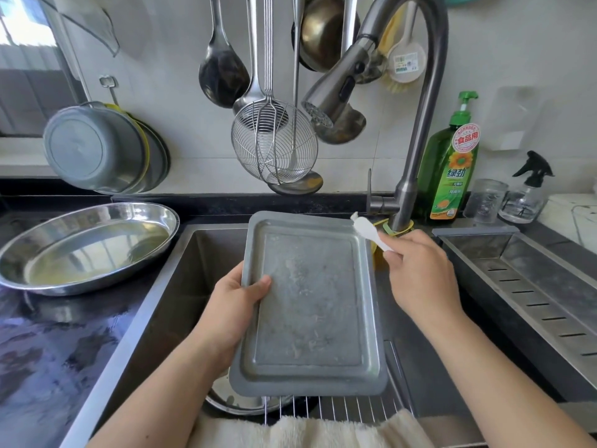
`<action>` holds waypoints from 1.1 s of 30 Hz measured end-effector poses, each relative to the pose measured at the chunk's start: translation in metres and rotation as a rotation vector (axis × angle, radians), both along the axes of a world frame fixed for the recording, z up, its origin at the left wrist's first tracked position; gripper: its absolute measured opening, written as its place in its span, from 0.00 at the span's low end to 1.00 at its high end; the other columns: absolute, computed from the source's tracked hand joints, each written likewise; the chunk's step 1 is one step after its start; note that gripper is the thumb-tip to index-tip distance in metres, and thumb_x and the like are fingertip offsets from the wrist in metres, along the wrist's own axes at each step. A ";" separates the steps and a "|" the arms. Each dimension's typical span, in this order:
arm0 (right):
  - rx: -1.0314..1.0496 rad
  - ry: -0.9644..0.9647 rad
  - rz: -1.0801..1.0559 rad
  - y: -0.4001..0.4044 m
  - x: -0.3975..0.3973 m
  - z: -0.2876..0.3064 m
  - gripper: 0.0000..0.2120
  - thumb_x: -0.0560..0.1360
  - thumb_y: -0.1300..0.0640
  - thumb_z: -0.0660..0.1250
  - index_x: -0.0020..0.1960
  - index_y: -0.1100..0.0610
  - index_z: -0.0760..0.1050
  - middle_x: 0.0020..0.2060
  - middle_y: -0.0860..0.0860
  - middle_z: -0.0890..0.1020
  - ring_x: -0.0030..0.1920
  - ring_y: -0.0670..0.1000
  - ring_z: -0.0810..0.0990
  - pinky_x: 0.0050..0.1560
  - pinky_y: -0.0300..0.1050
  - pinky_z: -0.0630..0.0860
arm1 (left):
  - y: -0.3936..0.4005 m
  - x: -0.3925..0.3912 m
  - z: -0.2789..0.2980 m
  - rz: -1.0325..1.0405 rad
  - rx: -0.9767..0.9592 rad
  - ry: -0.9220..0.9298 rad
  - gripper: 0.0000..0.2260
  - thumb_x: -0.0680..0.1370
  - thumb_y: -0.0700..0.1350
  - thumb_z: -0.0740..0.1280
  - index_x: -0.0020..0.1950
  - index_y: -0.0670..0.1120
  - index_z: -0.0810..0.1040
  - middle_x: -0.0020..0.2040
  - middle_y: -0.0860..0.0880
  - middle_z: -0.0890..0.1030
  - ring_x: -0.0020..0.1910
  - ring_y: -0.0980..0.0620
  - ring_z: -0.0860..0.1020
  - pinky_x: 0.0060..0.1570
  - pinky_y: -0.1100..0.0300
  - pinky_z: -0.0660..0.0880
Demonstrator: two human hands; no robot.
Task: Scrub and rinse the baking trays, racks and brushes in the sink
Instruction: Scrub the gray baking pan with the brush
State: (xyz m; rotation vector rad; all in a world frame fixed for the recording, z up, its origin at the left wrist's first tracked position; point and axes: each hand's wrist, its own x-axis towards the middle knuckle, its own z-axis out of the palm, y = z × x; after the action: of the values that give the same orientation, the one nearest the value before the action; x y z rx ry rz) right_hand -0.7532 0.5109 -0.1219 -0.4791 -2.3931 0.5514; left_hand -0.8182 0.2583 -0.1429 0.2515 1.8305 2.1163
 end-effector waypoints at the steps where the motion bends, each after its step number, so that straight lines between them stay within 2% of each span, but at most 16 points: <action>1: -0.026 0.020 -0.001 0.002 0.000 0.000 0.18 0.81 0.60 0.66 0.70 0.51 0.77 0.54 0.47 0.77 0.51 0.50 0.76 0.48 0.50 0.78 | 0.000 0.000 0.000 -0.004 -0.006 0.007 0.12 0.85 0.38 0.62 0.61 0.50 0.83 0.53 0.44 0.87 0.51 0.43 0.87 0.45 0.48 0.83; 4: -0.071 0.006 -0.004 -0.005 -0.005 -0.004 0.18 0.82 0.61 0.64 0.71 0.52 0.77 0.51 0.48 0.74 0.49 0.51 0.75 0.50 0.50 0.76 | 0.004 0.003 -0.002 -0.050 -0.051 0.083 0.12 0.85 0.37 0.62 0.61 0.48 0.83 0.53 0.43 0.87 0.51 0.42 0.87 0.48 0.47 0.83; 7: -0.024 0.011 0.058 -0.035 -0.011 -0.007 0.17 0.83 0.60 0.62 0.71 0.53 0.77 0.48 0.50 0.72 0.44 0.53 0.74 0.45 0.56 0.77 | 0.016 0.015 -0.006 -0.161 -0.200 0.257 0.15 0.85 0.34 0.62 0.62 0.50 0.83 0.51 0.49 0.88 0.51 0.49 0.87 0.47 0.59 0.81; 9: -0.001 0.078 0.140 -0.061 -0.013 -0.008 0.18 0.83 0.59 0.61 0.72 0.53 0.75 0.48 0.46 0.71 0.42 0.48 0.73 0.42 0.54 0.78 | 0.022 0.020 -0.007 -0.185 -0.241 0.321 0.16 0.85 0.35 0.63 0.63 0.53 0.82 0.51 0.53 0.88 0.51 0.54 0.86 0.47 0.63 0.80; 12: -0.041 0.188 0.190 -0.068 -0.010 -0.006 0.20 0.83 0.60 0.63 0.74 0.55 0.73 0.48 0.45 0.70 0.42 0.44 0.71 0.42 0.48 0.77 | 0.022 0.023 -0.003 -0.170 -0.209 0.325 0.14 0.85 0.37 0.62 0.64 0.52 0.81 0.53 0.53 0.88 0.53 0.54 0.86 0.48 0.62 0.81; 15: -0.081 0.306 0.110 -0.053 -0.003 -0.005 0.21 0.81 0.63 0.65 0.74 0.56 0.73 0.49 0.49 0.72 0.43 0.48 0.74 0.45 0.47 0.76 | 0.018 0.017 0.000 -0.134 -0.168 0.298 0.13 0.85 0.37 0.62 0.63 0.50 0.81 0.53 0.50 0.88 0.53 0.50 0.86 0.49 0.57 0.82; 18: -0.073 0.179 0.101 -0.058 0.001 -0.008 0.22 0.83 0.60 0.63 0.77 0.53 0.69 0.52 0.48 0.71 0.45 0.49 0.75 0.46 0.47 0.76 | 0.014 0.012 -0.002 -0.076 -0.173 0.295 0.12 0.85 0.37 0.62 0.62 0.49 0.82 0.52 0.49 0.88 0.53 0.48 0.86 0.51 0.52 0.83; 20: -0.056 0.096 0.153 -0.076 -0.002 -0.012 0.24 0.83 0.59 0.61 0.78 0.51 0.67 0.53 0.47 0.71 0.47 0.49 0.75 0.47 0.50 0.78 | 0.015 0.013 -0.002 -0.081 -0.203 0.324 0.13 0.85 0.36 0.62 0.62 0.50 0.82 0.52 0.49 0.88 0.52 0.49 0.86 0.52 0.52 0.83; 22: -0.018 0.135 0.281 -0.093 -0.005 -0.014 0.25 0.82 0.61 0.63 0.78 0.51 0.67 0.52 0.44 0.70 0.46 0.46 0.75 0.46 0.51 0.78 | 0.017 0.017 -0.003 -0.101 -0.263 0.396 0.14 0.85 0.36 0.63 0.62 0.52 0.82 0.51 0.49 0.87 0.52 0.48 0.85 0.53 0.54 0.82; 24: 0.029 0.149 0.337 -0.094 -0.006 -0.016 0.26 0.81 0.61 0.64 0.78 0.50 0.67 0.51 0.43 0.69 0.45 0.44 0.74 0.44 0.51 0.78 | 0.019 0.017 -0.002 -0.089 -0.292 0.453 0.14 0.84 0.36 0.64 0.62 0.53 0.82 0.51 0.49 0.87 0.52 0.48 0.85 0.54 0.52 0.81; 27: 0.018 0.101 0.146 -0.067 -0.008 -0.015 0.26 0.82 0.62 0.62 0.79 0.53 0.66 0.51 0.46 0.70 0.42 0.48 0.73 0.42 0.50 0.76 | 0.016 0.014 0.001 -0.025 -0.203 0.413 0.15 0.84 0.36 0.63 0.62 0.53 0.82 0.50 0.53 0.88 0.51 0.55 0.86 0.49 0.58 0.81; 30: -0.029 0.000 -0.028 -0.048 -0.006 -0.015 0.25 0.83 0.61 0.59 0.80 0.55 0.63 0.49 0.47 0.67 0.37 0.45 0.68 0.37 0.44 0.67 | 0.013 0.011 0.003 0.018 -0.198 0.428 0.15 0.84 0.36 0.63 0.62 0.52 0.82 0.47 0.58 0.87 0.48 0.59 0.85 0.44 0.68 0.78; 32: -0.046 0.024 -0.021 -0.053 -0.007 -0.012 0.24 0.84 0.61 0.58 0.79 0.56 0.64 0.49 0.47 0.67 0.37 0.44 0.67 0.36 0.41 0.64 | 0.015 0.011 0.002 0.001 -0.222 0.424 0.15 0.84 0.36 0.63 0.63 0.53 0.82 0.49 0.57 0.87 0.51 0.57 0.85 0.47 0.64 0.80; 33: -0.050 0.068 0.019 -0.059 -0.006 -0.010 0.23 0.84 0.60 0.59 0.79 0.55 0.66 0.50 0.47 0.69 0.39 0.45 0.69 0.38 0.41 0.67 | 0.016 0.012 0.002 -0.010 -0.238 0.421 0.15 0.85 0.36 0.63 0.64 0.54 0.81 0.50 0.56 0.87 0.52 0.55 0.85 0.50 0.60 0.81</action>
State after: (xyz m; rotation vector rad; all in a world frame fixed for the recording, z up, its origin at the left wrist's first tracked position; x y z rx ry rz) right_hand -0.7595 0.4520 -0.1318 -0.4524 -2.3264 0.6277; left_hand -0.8062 0.2742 -0.1414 0.6866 2.2834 1.9188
